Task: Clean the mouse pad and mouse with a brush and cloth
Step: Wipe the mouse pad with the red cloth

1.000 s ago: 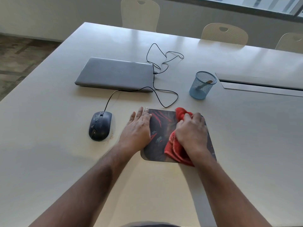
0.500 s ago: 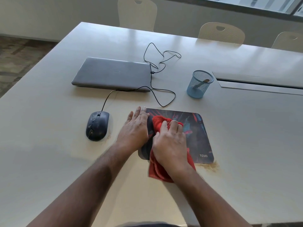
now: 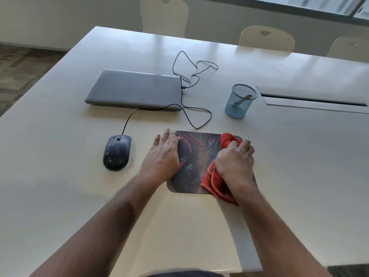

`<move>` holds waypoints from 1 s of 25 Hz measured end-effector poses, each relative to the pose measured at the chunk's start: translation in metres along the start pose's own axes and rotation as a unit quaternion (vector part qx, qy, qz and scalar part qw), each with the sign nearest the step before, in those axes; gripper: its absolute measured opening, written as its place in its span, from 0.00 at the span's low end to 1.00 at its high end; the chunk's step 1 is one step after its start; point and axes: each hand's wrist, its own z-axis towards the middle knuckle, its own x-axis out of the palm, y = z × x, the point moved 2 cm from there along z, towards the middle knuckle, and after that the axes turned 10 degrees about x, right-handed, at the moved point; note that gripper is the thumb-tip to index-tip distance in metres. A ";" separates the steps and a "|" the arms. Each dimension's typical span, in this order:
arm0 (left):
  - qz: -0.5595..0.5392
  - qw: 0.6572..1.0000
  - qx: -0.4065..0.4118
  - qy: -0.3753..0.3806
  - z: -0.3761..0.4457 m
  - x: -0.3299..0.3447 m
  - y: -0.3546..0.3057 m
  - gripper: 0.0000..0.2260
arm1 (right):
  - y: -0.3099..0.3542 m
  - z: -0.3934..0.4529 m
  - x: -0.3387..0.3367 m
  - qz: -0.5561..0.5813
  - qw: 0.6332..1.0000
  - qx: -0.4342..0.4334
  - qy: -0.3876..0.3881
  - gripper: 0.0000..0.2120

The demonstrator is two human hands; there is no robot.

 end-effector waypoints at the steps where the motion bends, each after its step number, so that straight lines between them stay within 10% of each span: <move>1: 0.002 1.000 -0.001 0.000 0.000 0.000 0.000 0.31 | 0.007 -0.013 0.001 -0.005 1.000 -0.025 0.001 0.20; 7: -0.019 1.000 -0.010 -0.004 0.001 0.001 0.000 0.35 | 0.027 -0.085 0.009 0.005 0.988 -0.154 -0.015 0.18; 15: 0.009 1.000 0.010 -0.016 0.000 0.005 0.004 0.34 | -0.019 -0.014 0.004 -0.011 0.999 -0.027 -0.023 0.17; 25: -0.011 0.999 -0.010 -0.039 0.010 0.002 0.009 0.31 | 0.026 -0.028 0.009 0.030 0.997 -0.075 -0.016 0.19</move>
